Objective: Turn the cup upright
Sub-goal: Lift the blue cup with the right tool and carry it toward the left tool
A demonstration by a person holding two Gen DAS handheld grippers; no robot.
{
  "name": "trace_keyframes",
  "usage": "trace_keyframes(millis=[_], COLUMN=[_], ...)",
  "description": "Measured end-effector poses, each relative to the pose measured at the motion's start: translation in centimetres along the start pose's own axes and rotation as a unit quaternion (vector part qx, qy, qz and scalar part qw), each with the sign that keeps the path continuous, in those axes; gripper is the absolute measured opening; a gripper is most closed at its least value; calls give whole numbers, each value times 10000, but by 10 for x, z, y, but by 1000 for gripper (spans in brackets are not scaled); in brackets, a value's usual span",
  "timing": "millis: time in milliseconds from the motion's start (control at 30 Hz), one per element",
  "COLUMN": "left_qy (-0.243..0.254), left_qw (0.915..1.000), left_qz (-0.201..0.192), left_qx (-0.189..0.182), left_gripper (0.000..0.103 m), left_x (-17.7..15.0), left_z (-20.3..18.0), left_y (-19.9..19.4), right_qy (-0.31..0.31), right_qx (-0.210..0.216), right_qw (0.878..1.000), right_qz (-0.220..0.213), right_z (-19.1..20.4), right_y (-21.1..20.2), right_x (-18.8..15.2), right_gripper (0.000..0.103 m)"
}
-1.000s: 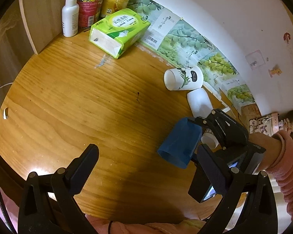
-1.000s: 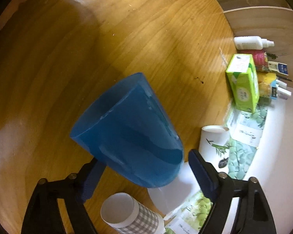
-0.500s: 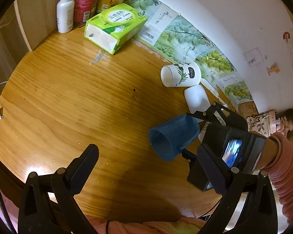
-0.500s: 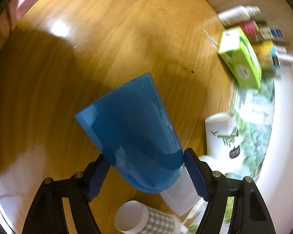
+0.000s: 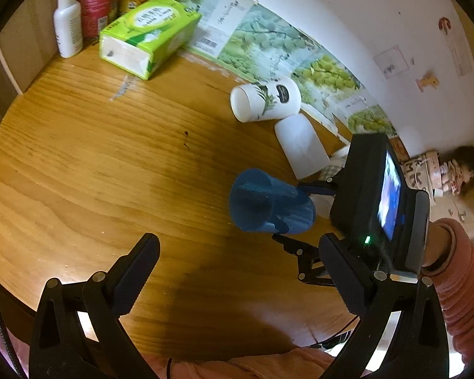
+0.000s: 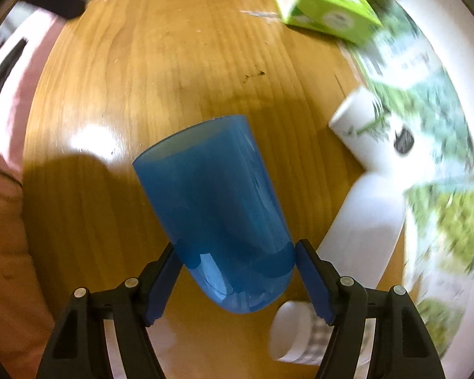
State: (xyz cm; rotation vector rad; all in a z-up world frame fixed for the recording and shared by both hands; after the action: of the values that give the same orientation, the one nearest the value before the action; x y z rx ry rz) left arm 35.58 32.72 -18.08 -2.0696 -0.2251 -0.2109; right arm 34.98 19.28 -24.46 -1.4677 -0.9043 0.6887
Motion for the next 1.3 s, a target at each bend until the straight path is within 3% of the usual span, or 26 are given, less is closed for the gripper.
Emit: trace_keyframes(millis=[133,267,400,500,600,733,867,1100,1300], left_qy=[67,150,203,239,307,388,509,646,719], left_qw=[10000,9999,9997,9996,9993,9988,9979,9963,9949], left_qz=[33,21,71,115,129,200,283,490,615], left_qx=[-1,27,97,120,182,233,272,272,336], left_gripper=[101,101,101,101,101,101,101,101,101], left_x=[-2,-7,-15,-22,-30,-42,-57,-81,-98], left_z=[-4,-8,-12,-16,-21,-30,-41,-63,-80], left_y=[2,3,6,8,10,14,19,31,45], right_qy=[951,1840,2406,2916,3430,4050,4726,5401,5976], right_qx=[600,1149,1329,1540,1726,1965,2203,2388,2689], right_qw=[9937,9762,9614,9437,9223,8905,8489,8000,7450], right_qz=[16,-37,-135,-269,-451,-663,-867,-1058,-1245], right_z=[-7,-7,-7,-2,-6,-10,-6,7,23], right_y=[-1,-2,-5,-12,-19,-16,-18,-17,-14], right_x=[-12,-33,-47,-65,-90,-93,-116,-157,-194], right_gripper=[71,71,70,70,70,69,69,69,69])
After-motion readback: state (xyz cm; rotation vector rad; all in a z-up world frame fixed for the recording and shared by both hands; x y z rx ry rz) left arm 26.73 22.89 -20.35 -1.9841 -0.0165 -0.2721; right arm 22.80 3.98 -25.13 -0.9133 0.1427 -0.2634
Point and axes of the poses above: each gripper's, at about its wrist camera, not at the fingertips, and y roughly the way its jaws point, z to its left, x to its top, the point moved 4 cm from there along y, roughly the way its jaws point, and after that the axes turned 2 degrees about -z, right-handed, at the moved point
